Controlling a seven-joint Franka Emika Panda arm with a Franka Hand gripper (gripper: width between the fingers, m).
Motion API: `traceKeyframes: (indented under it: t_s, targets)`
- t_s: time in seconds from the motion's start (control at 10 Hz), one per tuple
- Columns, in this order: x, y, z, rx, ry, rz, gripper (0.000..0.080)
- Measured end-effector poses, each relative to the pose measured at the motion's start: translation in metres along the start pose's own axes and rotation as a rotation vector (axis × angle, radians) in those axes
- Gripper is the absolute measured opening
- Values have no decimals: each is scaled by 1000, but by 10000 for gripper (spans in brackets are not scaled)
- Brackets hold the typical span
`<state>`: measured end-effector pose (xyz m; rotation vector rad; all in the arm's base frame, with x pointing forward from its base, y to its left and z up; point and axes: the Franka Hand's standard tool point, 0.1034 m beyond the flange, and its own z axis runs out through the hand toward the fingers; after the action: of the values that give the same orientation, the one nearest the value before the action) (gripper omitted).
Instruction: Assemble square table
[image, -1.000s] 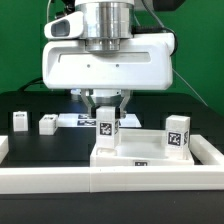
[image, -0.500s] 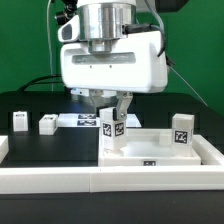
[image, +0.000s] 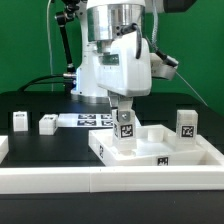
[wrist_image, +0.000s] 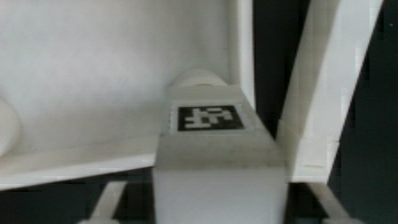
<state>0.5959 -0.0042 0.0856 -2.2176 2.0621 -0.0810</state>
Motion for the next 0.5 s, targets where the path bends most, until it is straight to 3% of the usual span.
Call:
traceKeyframes:
  t_s: [0.5]
  targets:
    - [-4,-1,1,4,-8,125,298]
